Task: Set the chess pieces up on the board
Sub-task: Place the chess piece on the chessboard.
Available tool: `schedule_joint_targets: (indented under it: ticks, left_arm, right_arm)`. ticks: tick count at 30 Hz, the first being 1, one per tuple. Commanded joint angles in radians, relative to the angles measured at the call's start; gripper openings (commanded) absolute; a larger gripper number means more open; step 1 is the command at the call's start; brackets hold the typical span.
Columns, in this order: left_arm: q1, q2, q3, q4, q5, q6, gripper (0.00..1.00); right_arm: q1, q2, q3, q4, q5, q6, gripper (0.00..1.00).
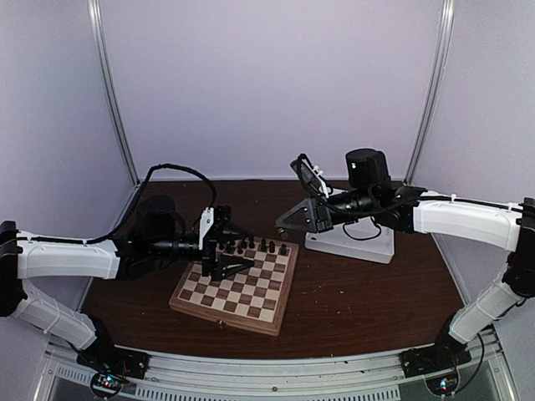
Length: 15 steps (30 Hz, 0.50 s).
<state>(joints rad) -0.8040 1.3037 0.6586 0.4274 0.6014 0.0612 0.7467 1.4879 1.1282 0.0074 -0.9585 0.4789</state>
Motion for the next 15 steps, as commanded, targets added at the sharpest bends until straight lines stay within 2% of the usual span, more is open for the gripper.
schedule_joint_targets:
  ticks: [1, 8, 15]
  left_arm:
    - [0.005, 0.023, 0.025, 0.106, 0.117, 0.037, 0.75]
    - [-0.004, 0.062, 0.060, 0.150, 0.152, 0.012, 0.72]
    - [-0.018, 0.076, 0.086, 0.155, 0.145, 0.010, 0.71]
  right_arm:
    - [0.015, -0.026, 0.026, 0.079, -0.057, 0.050, 0.10]
    - [0.042, -0.008, 0.015, 0.195, -0.084, 0.126, 0.11]
    - [0.065, 0.010, 0.023, 0.204, -0.090, 0.129, 0.11]
